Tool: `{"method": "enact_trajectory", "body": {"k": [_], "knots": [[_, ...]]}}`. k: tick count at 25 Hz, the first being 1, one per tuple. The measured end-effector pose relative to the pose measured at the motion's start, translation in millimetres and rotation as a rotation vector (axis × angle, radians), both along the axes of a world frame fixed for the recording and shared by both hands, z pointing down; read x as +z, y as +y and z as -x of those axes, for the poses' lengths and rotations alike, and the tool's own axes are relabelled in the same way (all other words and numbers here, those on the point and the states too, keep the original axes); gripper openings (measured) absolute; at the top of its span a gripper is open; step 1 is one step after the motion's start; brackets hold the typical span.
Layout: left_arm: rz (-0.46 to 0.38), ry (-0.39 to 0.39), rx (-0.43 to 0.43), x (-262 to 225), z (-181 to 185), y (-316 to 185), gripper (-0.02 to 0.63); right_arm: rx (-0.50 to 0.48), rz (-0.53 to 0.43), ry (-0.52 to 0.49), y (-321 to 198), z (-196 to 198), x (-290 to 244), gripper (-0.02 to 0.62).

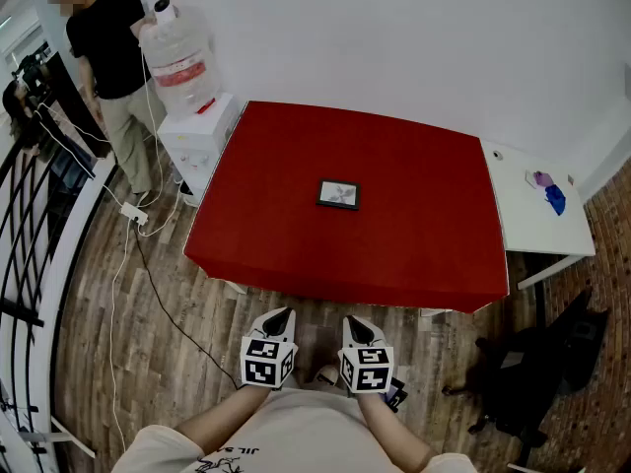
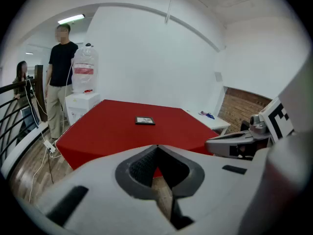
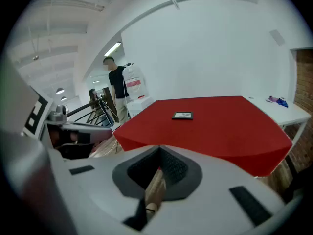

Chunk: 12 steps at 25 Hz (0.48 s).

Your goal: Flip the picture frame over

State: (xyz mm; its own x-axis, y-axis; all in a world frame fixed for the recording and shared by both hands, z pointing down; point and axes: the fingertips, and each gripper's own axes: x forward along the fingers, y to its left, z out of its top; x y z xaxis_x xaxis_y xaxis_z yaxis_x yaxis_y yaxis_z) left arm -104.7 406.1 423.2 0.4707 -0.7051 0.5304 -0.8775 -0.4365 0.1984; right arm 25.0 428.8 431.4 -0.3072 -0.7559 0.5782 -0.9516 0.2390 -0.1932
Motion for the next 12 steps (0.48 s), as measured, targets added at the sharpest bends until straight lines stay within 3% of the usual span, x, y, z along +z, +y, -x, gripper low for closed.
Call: {"method": "enact_trajectory", "body": {"k": [12], "knots": [[0.003, 0.017, -0.027, 3.1, -25.3, -8.6, 0.006, 0.004, 0.02, -0.016, 1.2, -30.2, 11.7, 0.005]]}}
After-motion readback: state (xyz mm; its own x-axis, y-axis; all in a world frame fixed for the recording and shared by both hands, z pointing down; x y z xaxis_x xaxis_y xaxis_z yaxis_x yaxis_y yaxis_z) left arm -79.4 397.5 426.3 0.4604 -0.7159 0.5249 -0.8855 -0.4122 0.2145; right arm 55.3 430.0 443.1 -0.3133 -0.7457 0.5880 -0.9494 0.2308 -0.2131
